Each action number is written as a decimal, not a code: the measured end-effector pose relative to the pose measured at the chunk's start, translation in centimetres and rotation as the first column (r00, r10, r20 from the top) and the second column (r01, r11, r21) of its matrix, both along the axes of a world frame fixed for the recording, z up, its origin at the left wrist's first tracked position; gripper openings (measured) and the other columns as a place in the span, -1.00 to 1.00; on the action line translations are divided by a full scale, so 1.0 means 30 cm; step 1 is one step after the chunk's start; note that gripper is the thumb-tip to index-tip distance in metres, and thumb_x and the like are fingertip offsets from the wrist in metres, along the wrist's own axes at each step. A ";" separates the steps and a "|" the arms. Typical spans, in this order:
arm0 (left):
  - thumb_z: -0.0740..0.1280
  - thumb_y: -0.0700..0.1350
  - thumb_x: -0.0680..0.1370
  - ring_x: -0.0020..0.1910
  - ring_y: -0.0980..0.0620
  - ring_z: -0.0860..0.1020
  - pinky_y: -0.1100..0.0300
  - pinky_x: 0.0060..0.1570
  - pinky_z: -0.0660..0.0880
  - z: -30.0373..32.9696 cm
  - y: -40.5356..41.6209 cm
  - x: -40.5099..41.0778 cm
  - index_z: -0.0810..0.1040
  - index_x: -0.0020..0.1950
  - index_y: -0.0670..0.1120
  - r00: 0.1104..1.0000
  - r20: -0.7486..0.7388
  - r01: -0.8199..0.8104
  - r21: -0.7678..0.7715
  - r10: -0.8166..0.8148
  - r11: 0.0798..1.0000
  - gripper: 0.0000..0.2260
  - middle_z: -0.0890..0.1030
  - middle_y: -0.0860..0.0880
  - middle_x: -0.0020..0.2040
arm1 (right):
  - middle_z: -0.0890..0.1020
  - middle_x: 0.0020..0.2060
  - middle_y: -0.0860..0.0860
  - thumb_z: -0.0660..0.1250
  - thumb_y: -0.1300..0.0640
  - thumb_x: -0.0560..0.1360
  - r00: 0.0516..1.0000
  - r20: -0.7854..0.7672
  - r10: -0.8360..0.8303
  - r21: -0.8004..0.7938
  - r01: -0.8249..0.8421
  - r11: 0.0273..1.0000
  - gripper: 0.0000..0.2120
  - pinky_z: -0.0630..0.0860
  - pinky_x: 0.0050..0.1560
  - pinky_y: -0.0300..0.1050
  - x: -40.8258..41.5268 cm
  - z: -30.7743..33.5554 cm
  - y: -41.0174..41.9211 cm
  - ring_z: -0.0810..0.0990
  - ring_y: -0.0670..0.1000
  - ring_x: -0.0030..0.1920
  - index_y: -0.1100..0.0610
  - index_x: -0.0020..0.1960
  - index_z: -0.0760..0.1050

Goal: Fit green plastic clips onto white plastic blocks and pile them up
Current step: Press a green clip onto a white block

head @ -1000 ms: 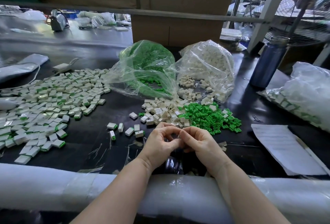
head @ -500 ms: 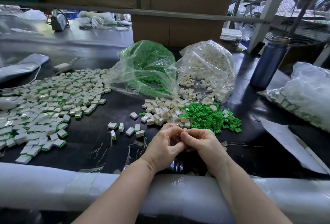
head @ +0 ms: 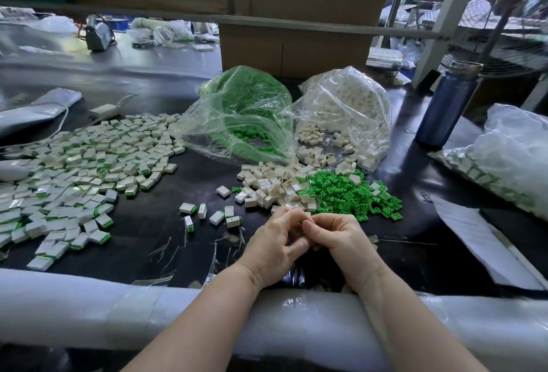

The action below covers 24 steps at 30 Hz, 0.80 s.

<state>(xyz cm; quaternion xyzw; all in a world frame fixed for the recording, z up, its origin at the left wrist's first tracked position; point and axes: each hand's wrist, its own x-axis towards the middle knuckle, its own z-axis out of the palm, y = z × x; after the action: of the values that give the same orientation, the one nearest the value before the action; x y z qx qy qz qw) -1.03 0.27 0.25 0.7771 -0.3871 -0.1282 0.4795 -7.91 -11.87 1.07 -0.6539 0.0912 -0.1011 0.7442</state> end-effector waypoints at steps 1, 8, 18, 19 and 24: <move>0.27 0.00 0.38 -0.08 -0.04 0.50 -0.04 0.03 0.47 -0.001 0.000 0.000 0.46 -0.15 0.19 1.000 0.008 0.000 -0.001 0.000 1.000 -0.90 0.44 0.12 -0.09 | 0.63 -0.39 0.10 0.32 0.34 0.45 1.000 -0.001 0.004 0.015 -0.004 1.000 -0.84 0.48 -0.38 -0.30 0.000 0.001 0.000 0.57 -0.08 -0.40 0.23 -0.24 0.65; 0.27 -0.01 0.38 -0.10 -0.03 0.51 -0.04 0.02 0.48 -0.015 -0.003 0.006 0.49 -0.12 0.10 1.000 -0.002 0.005 -0.001 -0.005 1.000 -0.89 0.45 0.10 -0.07 | 0.64 -0.38 0.13 0.34 0.33 0.43 1.000 -0.017 -0.004 0.034 0.004 0.999 -0.83 0.51 -0.32 -0.22 -0.005 0.004 0.002 0.57 -0.01 -0.38 0.20 -0.28 0.66; 0.26 -0.02 0.38 -0.09 -0.04 0.51 -0.03 0.04 0.47 -0.016 -0.002 0.008 0.49 -0.10 0.09 1.000 -0.001 0.012 -0.003 -0.012 1.000 -0.88 0.44 0.11 -0.08 | 0.57 -0.38 0.18 0.34 0.33 0.43 0.999 -0.036 -0.039 0.001 0.039 0.999 -0.82 0.40 -0.29 -0.13 -0.002 0.005 0.006 0.46 0.08 -0.31 0.20 -0.30 0.66; 0.26 -0.02 0.38 -0.08 -0.05 0.51 -0.03 0.05 0.46 -0.016 -0.002 0.009 0.48 -0.10 0.09 1.000 -0.001 0.012 -0.002 -0.012 1.000 -0.88 0.44 0.11 -0.08 | 0.57 -0.38 0.18 0.34 0.33 0.43 0.999 -0.038 -0.039 0.001 0.039 0.999 -0.82 0.39 -0.28 -0.13 -0.002 0.006 0.006 0.45 0.08 -0.31 0.21 -0.30 0.66; 0.26 -0.03 0.38 -0.08 -0.05 0.51 -0.03 0.05 0.47 -0.017 -0.001 0.008 0.49 -0.08 0.07 1.000 -0.011 0.012 0.000 -0.012 1.000 -0.86 0.44 0.12 -0.08 | 0.56 -0.33 0.21 0.34 0.34 0.43 0.999 -0.032 -0.043 0.007 0.043 0.999 -0.81 0.36 -0.24 -0.11 -0.002 0.001 0.005 0.42 0.14 -0.24 0.21 -0.30 0.65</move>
<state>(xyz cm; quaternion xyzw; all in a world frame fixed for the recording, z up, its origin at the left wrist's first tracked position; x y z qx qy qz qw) -0.79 0.24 -0.25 0.7740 -0.3891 -0.1353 0.4808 -7.95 -11.73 1.11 -0.6506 0.1174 -0.1065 0.7427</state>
